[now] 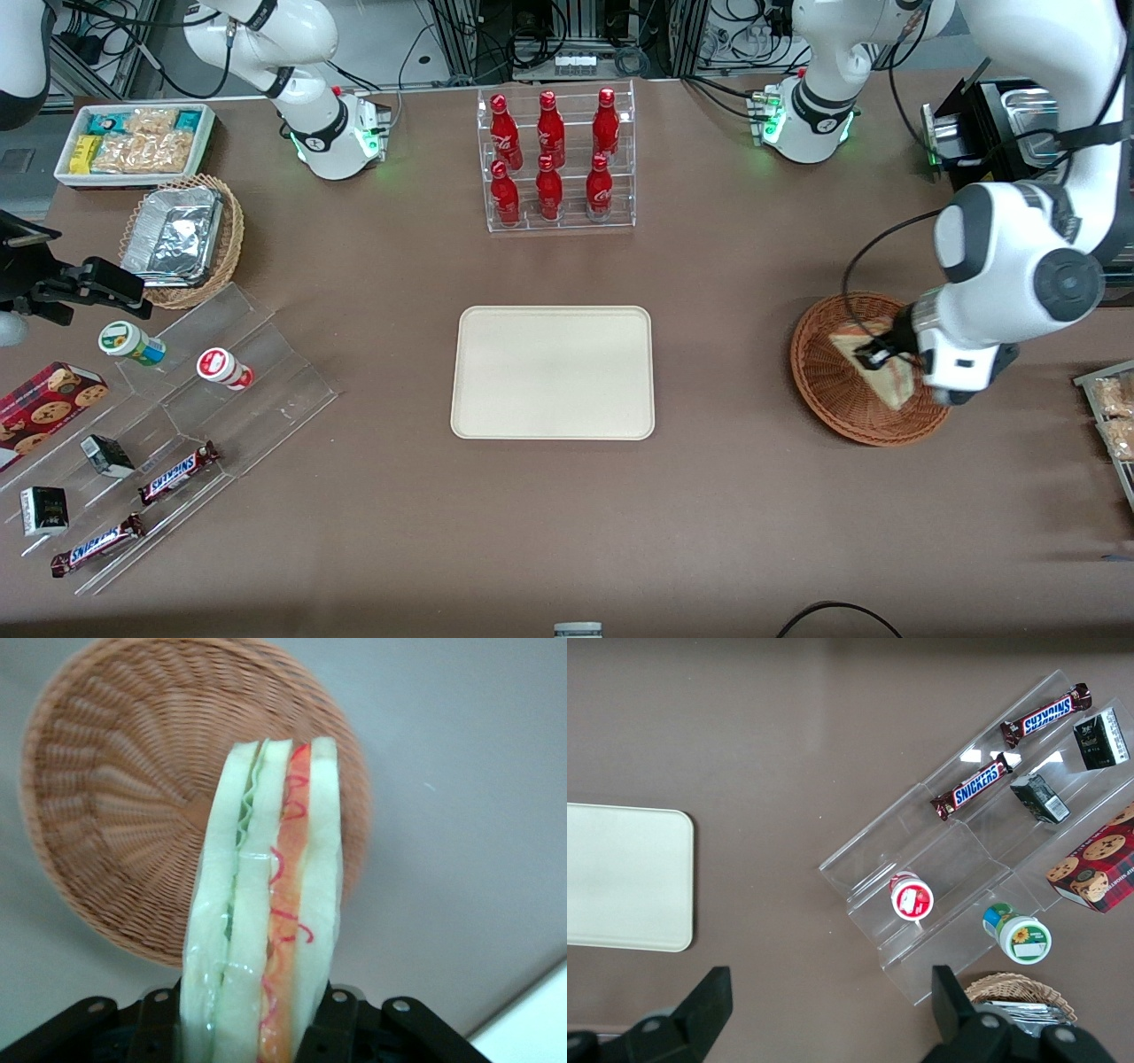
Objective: Place sandwich from basket to tray
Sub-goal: 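Carry the sandwich with the left gripper over the white tray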
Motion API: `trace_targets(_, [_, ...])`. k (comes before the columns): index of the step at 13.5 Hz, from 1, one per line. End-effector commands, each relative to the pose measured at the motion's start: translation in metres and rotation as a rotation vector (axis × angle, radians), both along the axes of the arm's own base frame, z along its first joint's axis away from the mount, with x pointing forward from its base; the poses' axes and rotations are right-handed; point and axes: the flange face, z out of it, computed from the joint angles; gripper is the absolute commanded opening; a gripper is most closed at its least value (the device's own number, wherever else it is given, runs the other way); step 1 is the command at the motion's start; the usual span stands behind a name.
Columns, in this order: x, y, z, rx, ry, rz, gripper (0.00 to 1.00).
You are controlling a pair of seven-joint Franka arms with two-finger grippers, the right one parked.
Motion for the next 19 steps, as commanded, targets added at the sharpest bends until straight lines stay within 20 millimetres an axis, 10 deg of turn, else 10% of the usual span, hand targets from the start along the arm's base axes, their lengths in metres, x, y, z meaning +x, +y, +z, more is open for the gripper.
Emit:
trace_targets(1, [0.011, -0.074, -0.016, -0.001, 0.012, -0.117, 0.43])
trace_targets(10, [-0.023, -0.316, -0.062, -0.019, -0.053, -0.524, 0.44])
trace_targets(19, [-0.034, -0.357, -0.14, -0.111, -0.084, -0.479, 0.42])
